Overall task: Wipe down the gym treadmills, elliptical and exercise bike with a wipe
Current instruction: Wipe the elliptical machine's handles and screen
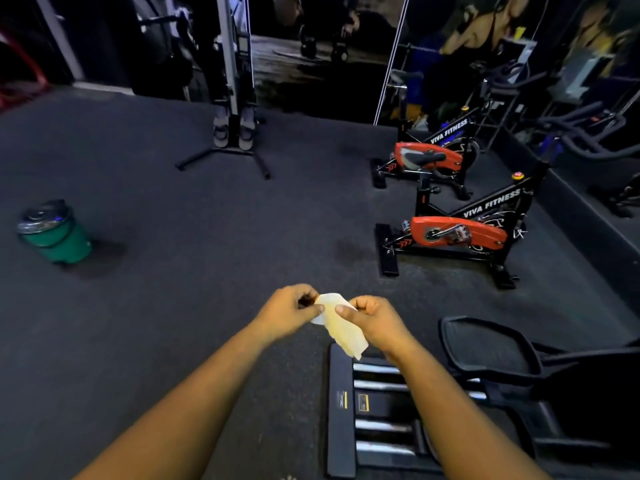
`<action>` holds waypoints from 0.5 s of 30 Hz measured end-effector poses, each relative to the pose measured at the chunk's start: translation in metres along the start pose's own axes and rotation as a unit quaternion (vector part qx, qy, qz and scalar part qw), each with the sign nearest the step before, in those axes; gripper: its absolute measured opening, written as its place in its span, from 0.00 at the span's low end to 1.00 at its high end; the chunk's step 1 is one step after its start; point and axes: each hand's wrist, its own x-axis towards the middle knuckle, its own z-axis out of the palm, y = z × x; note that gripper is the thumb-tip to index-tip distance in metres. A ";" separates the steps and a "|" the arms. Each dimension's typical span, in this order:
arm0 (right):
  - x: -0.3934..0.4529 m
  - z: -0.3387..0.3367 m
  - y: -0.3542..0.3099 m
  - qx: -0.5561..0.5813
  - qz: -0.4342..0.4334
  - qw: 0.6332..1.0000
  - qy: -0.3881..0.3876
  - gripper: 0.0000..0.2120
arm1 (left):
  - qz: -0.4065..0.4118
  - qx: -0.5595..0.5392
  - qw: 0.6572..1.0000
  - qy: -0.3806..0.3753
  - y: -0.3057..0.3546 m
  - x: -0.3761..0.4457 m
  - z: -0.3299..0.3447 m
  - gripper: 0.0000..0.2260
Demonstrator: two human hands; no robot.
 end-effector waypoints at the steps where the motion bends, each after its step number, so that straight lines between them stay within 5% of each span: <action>1: 0.005 -0.002 -0.003 -0.006 -0.001 1.000 -0.008 0.10 | -0.012 -0.031 0.999 -0.005 0.000 0.005 -0.004 0.01; 9: 0.103 -0.016 -0.017 -0.018 -0.046 0.998 0.043 0.12 | -0.065 -0.131 0.989 -0.016 0.010 0.110 -0.043 0.02; 15: 0.174 -0.018 -0.038 0.107 -0.020 0.990 0.094 0.05 | -0.129 -0.115 0.979 0.110 -0.004 0.183 -0.055 0.17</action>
